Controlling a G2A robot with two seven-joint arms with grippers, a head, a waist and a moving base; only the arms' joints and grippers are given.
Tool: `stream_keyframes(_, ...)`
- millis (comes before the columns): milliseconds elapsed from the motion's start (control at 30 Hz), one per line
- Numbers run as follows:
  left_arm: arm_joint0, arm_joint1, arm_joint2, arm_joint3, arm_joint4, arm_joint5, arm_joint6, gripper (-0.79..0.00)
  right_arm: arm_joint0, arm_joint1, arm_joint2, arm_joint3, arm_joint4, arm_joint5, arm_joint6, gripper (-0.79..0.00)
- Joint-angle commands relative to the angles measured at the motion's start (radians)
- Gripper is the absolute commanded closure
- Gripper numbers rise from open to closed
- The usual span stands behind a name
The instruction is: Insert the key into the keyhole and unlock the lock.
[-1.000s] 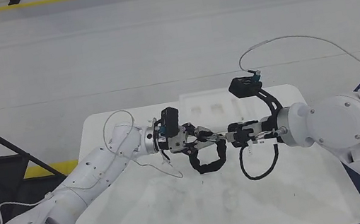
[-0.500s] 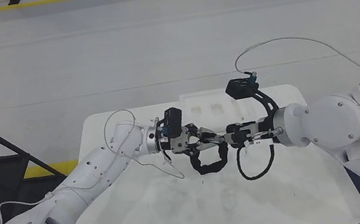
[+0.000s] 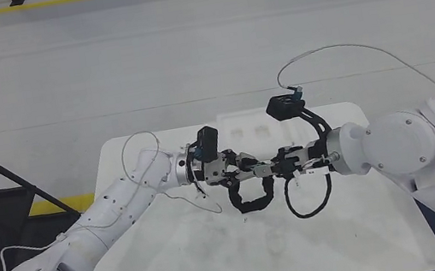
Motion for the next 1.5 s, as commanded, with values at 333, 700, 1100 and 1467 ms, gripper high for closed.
stream_keyframes(333, -0.035, 0.026, 0.1, 0.034, -0.135, -0.001, -0.025, 0.0, -0.007, 0.001, -0.071, -0.02, -0.218, -0.328, 0.075, -0.785)
stream_keyframes(700, -0.098, 0.092, 0.179, -0.038, -0.32, -0.001, -0.156, 0.0, -0.014, -0.001, -0.079, -0.007, -0.204, -0.387, 0.095, -0.785)
stream_keyframes(1100, -0.111, 0.129, 0.179, -0.106, -0.505, -0.001, -0.429, 0.0, -0.037, -0.001, -0.076, 0.037, -0.224, -0.556, 0.076, -0.785)
stream_keyframes(1467, -0.106, 0.132, 0.179, -0.132, -0.622, -0.001, -0.573, 0.0, -0.112, 0.033, 0.029, 0.08, -0.407, -0.985, -0.064, -0.785)
